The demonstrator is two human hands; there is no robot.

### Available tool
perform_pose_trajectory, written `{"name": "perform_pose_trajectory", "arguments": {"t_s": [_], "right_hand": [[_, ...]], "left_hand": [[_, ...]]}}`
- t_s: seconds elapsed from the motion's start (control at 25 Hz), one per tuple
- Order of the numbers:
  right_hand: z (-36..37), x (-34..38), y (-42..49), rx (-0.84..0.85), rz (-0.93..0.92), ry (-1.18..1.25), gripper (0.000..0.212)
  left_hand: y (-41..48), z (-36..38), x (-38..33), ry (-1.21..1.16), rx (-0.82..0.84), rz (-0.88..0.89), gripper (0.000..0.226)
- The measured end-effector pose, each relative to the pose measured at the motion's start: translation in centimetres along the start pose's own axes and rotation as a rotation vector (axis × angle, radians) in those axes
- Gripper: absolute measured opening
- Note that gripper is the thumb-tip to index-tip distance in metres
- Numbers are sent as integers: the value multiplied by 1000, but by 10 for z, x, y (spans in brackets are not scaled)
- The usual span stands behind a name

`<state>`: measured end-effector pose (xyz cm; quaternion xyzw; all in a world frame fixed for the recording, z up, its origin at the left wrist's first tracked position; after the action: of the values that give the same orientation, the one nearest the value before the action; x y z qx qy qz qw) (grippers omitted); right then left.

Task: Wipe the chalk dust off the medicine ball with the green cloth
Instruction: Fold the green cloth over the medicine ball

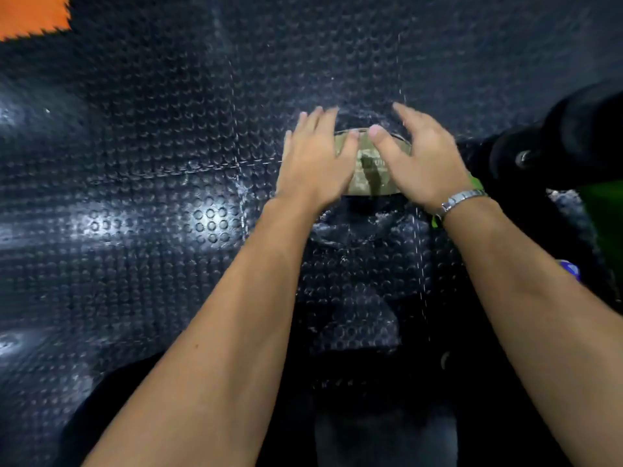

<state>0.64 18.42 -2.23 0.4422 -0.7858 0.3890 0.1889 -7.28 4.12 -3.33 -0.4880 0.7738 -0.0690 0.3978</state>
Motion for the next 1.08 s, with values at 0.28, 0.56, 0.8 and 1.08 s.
{"name": "perform_pose_trajectory", "arguments": {"t_s": [0.28, 0.56, 0.8, 1.08], "right_hand": [[-7, -161, 36, -575, 196, 414, 30], [60, -301, 53, -275, 466, -137, 35], [73, -329, 50, -215, 391, -333, 66], [85, -323, 53, -123, 362, -486, 56]], "left_hand": [[37, 31, 11, 4, -284, -72, 44], [34, 40, 7, 107, -299, -46, 52], [39, 39, 8, 106, -222, -7, 57], [43, 40, 9, 151, -233, 17, 60]]}}
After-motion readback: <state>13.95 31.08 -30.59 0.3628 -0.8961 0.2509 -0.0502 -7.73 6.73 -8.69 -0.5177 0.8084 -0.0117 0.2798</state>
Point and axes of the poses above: each hand's wrist, its own y-axis towards the middle knuckle, its own z-axis out of the palm, x = y × z, the point moved 9 cm from there along y, towards the middle knuckle, and after that the axes turned 10 degrees about x, right-handed, at the moved point
